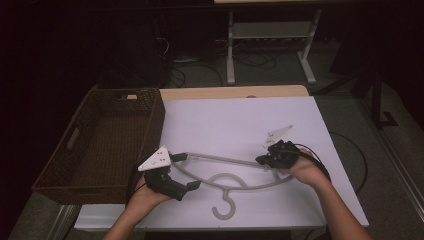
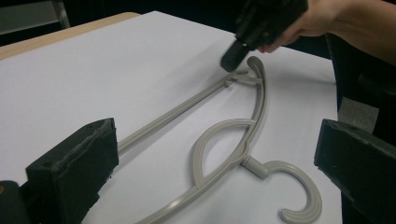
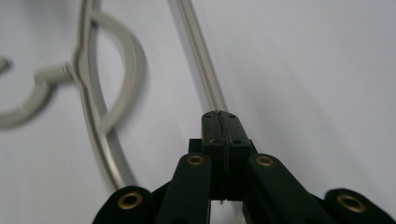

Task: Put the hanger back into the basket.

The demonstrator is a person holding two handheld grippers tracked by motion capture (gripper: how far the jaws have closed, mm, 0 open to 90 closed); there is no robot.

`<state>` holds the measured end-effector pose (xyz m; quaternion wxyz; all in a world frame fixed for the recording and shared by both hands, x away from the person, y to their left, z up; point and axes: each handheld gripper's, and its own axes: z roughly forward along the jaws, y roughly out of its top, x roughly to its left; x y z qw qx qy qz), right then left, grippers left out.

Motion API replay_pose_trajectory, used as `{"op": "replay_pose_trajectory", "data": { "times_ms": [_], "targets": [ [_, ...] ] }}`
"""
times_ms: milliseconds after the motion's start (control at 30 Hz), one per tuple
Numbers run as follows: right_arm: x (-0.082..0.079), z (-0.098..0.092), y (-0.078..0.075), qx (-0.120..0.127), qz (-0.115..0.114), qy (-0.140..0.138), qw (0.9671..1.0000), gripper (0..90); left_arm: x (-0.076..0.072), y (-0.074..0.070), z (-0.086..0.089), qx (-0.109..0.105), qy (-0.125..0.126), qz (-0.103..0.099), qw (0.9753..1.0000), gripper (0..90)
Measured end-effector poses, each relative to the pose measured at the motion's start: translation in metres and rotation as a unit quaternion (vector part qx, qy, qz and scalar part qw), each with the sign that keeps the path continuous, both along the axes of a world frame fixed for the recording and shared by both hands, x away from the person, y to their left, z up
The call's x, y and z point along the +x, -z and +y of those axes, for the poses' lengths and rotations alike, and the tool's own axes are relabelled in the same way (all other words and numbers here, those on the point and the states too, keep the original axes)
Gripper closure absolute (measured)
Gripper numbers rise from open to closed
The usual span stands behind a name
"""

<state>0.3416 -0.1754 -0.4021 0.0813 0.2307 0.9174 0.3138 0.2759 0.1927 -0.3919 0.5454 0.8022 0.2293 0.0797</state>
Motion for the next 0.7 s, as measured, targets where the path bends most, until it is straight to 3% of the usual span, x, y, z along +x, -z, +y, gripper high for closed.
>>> {"op": "replay_pose_trajectory", "data": {
  "times_ms": [133,200,233,333,500,700],
  "targets": [
    [-0.012,-0.017,0.011,-0.031,0.008,0.017,0.9994,89.5,0.0,0.001,0.0,-0.001,-0.001,0.001,1.0,0.0],
    [-0.014,-0.02,0.016,-0.044,0.01,0.022,0.9987,89.5,0.0,0.001,-0.001,0.001,-0.001,0.001,1.0,0.0],
    [-0.015,-0.02,0.017,-0.038,0.017,0.031,0.9986,89.5,0.0,0.001,-0.001,0.003,0.0,0.001,1.0,0.0],
    [-0.013,-0.017,0.023,-0.056,0.013,0.024,0.9981,89.5,0.0,0.001,-0.002,0.002,0.001,0.001,1.0,0.0],
    [-0.006,-0.013,0.025,-0.074,0.005,0.034,0.9967,89.6,0.0,0.001,-0.001,0.001,0.0,0.001,1.0,0.0],
    [0.015,-0.015,0.025,-0.083,-0.005,0.054,0.9951,89.6,0.0,0.001,-0.002,0.004,0.002,0.0,1.0,0.0]
  ]
}}
